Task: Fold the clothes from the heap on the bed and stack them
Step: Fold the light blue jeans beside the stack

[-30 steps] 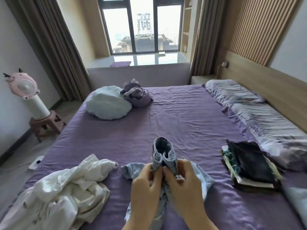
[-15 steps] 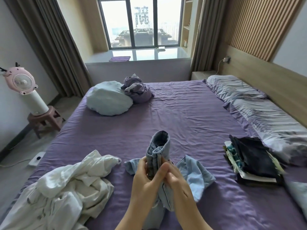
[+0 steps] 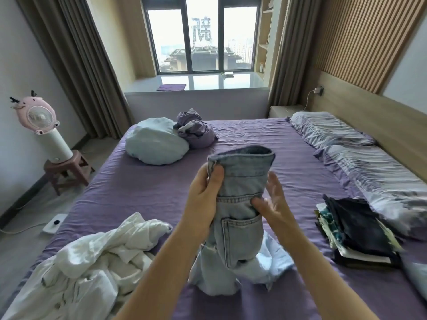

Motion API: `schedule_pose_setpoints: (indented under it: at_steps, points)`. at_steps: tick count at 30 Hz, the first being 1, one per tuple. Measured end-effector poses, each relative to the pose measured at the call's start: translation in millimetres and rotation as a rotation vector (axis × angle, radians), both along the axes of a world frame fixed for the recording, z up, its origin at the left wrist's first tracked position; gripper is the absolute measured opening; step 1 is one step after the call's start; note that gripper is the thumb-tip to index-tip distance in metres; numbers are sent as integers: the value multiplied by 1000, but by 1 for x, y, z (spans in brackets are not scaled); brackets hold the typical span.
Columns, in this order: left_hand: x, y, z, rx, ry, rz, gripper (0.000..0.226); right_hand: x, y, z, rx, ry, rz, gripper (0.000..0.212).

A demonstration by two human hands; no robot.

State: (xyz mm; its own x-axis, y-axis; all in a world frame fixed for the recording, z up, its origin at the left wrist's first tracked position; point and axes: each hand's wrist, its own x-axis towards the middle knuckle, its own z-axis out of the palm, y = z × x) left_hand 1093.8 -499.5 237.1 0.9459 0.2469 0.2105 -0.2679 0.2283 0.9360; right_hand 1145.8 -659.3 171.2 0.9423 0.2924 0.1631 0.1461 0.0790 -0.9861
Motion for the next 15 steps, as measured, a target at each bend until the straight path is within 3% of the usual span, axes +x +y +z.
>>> schedule_pose_setpoints:
  at_steps: [2,4,7,10,15]
  points:
    - [13,8,28,-8,-75,-115,26,15,-5,16,38,-3,171,79]
    - [25,16,61,14,-139,-169,25,26,-8,44,98,20,209,74]
    - [43,27,113,53,-195,-82,25,41,-11,106,101,-93,46,47]
    - [59,33,162,81,-245,1,26,48,-13,179,-26,-318,-197,27]
    - [67,30,218,140,-317,109,25,37,-21,273,-356,-699,-532,47]
